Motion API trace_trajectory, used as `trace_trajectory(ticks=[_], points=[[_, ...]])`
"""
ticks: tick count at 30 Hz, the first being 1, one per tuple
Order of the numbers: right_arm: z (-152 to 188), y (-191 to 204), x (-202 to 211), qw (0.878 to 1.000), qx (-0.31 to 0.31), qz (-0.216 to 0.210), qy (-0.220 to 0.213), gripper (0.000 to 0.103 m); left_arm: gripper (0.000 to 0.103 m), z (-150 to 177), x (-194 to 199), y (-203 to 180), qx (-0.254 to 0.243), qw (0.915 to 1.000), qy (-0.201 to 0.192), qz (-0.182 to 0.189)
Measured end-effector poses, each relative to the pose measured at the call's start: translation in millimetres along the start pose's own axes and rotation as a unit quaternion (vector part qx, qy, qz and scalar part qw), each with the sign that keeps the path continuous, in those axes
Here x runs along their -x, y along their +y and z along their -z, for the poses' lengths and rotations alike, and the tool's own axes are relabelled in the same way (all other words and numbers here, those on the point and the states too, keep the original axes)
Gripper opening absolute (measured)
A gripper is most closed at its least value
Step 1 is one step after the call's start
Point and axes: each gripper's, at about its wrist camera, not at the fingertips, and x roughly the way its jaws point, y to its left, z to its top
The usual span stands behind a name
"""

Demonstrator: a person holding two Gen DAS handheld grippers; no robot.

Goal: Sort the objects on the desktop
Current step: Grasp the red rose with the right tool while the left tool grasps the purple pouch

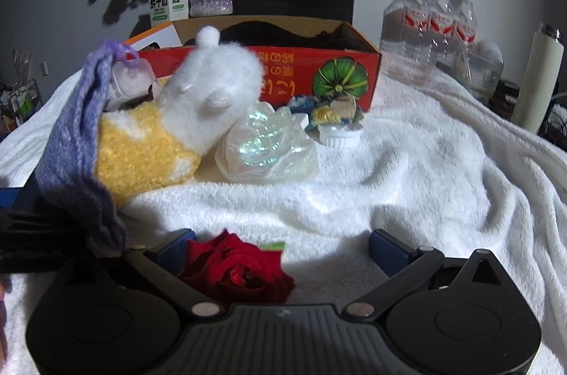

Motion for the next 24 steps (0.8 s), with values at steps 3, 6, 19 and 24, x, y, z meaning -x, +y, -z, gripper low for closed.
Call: trace_trajectory(ticks=[3,6,19,24], points=[[5.3,-6.3,18.1,1.000,-0.026,-0.011,0.006,0.103,0.103,6.7,23.1,1.1,-0.002,0.9999,0.005,0.014],[10.2,-8.5,42.6,0.999,-0.031,-0.022,-0.006,0.103,0.103,12.4,42.6,11.9,0.023,0.9973,0.031,0.063],[37.9,4.0,139.9,0.995,0.010,-0.073,-0.072,0.103,0.103,33.1,117.1,20.4,0.020,0.9964,-0.023,0.079],[43.9,-1.7,164.2,0.993,0.011,-0.068,-0.097,0.103,0.103,34.1,140.6,24.1,0.020,0.9931,-0.071,0.091]])
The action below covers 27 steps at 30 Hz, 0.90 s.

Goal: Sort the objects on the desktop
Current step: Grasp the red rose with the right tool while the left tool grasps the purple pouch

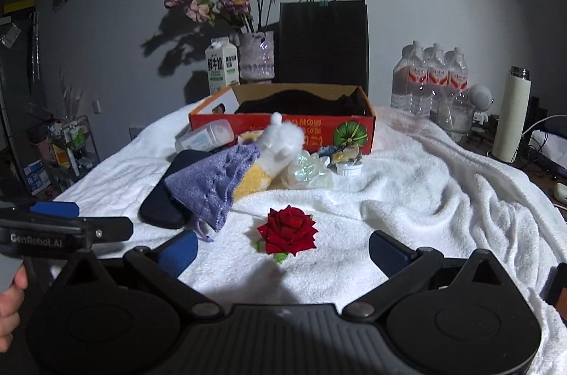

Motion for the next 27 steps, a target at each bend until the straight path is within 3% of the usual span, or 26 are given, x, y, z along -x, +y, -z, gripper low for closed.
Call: trace_trajectory(ticks=[5,9,19,20,21,22,23,25,27], points=[[1.2,-6.7,-2.1,1.000,-0.002,0.003,0.000,0.101,0.103,-2.8,-10.6,-11.7,-0.025,0.9989,-0.039,0.006],[2.8,-12.5,-27.9,1.000,-0.014,-0.005,0.021,0.090,0.103,-7.2,-37.2,-27.3,-0.060,0.9973,-0.042,0.013],[5.8,-26.9,-66.2,0.999,-0.008,-0.004,0.037,0.083,0.103,-17.9,-115.1,-53.2,-0.101,0.9947,-0.020,-0.005],[6.1,-27.9,-69.6,0.999,-0.008,-0.005,0.041,0.083,0.098,-18.9,-120.1,-53.8,-0.102,0.9946,-0.016,-0.013],[6.1,-28.4,-73.9,0.999,-0.008,-0.006,0.045,0.083,0.082,-20.0,-122.1,-53.5,-0.099,0.9948,-0.015,-0.017],[6.4,-28.2,-78.1,0.999,-0.008,-0.007,0.050,0.083,0.073,-20.9,-121.7,-51.2,-0.095,0.9953,-0.017,-0.015],[6.9,-27.5,-82.7,0.998,-0.006,-0.008,0.054,0.083,0.055,-22.2,-120.5,-47.5,-0.087,0.9961,-0.015,-0.006],[7.1,-23.9,-92.5,0.998,-0.001,-0.017,0.059,0.080,0.049,-25.0,-117.5,-39.8,-0.073,0.9972,-0.013,0.008],[6.3,-21.2,-105.7,0.998,-0.001,-0.029,0.063,0.075,0.035,-27.1,-114.4,-35.2,-0.072,0.9972,-0.015,0.009]])
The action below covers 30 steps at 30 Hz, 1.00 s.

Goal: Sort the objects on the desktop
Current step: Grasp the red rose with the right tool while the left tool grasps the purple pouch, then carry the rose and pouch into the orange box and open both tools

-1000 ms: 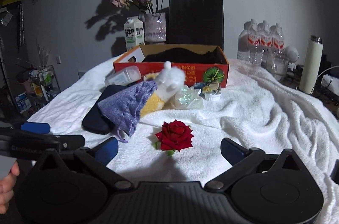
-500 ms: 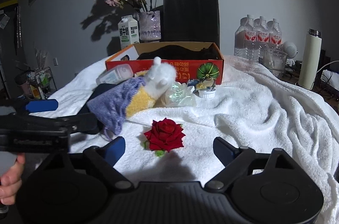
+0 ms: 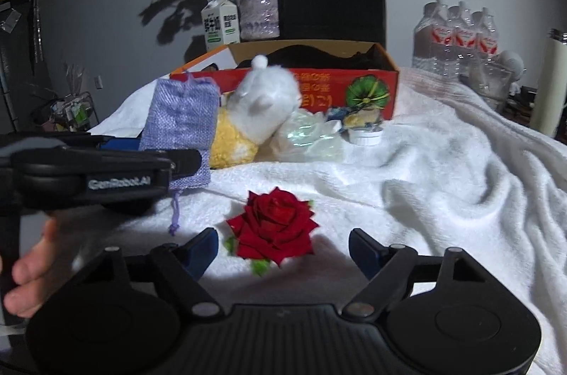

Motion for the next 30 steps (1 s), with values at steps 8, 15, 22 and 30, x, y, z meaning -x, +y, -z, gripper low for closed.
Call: trace_trajectory(ticks=[8,15,22,30], points=[[-7.5,11.1,-11.9,1.000,0.008,0.007,-0.004,0.040,0.009,-11.2,51.8,13.1,0.014,0.9994,-0.032,0.009],[-1.0,11.3,49.1,0.999,0.010,0.021,-0.042,0.038,0.009,-6.3,102.8,12.7,0.036,0.9972,-0.060,0.026],[16.2,12.7,106.3,0.996,0.023,0.040,-0.076,0.038,0.009,12.3,127.0,10.1,0.043,0.9977,-0.050,0.017],[7.8,4.6,134.3,0.993,0.017,0.043,-0.107,0.038,0.009,-7.1,125.7,18.8,0.035,0.9970,-0.067,0.016]])
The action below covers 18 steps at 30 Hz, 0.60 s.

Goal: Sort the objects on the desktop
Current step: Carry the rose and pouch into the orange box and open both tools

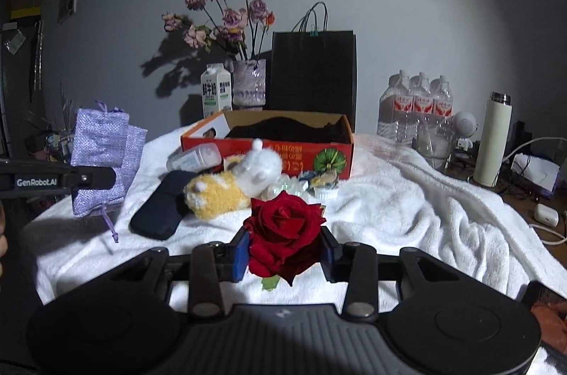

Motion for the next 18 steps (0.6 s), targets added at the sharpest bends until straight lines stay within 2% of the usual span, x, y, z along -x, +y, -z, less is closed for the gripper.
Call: trace_trajectory(ticks=[5,10,14,18], points=[[-30.2,-6.0,-17.8,1.000,0.004,-0.008,-0.011,0.038,0.009,-39.5,-15.5,14.4,-0.017,0.9996,-0.021,0.005],[-74.6,-16.1,-47.6,0.999,0.023,-0.021,-0.030,0.038,0.009,-83.8,-55.4,33.8,-0.010,0.9997,-0.011,0.021],[-120.4,-37.7,-88.9,0.998,0.022,-0.046,-0.028,0.038,0.009,-125.7,-112.7,52.8,0.007,0.9995,0.013,0.029],[-170.0,-62.1,-167.0,0.998,-0.005,-0.066,0.002,0.038,0.009,-154.6,-192.1,61.4,-0.003,0.9988,0.040,0.029]])
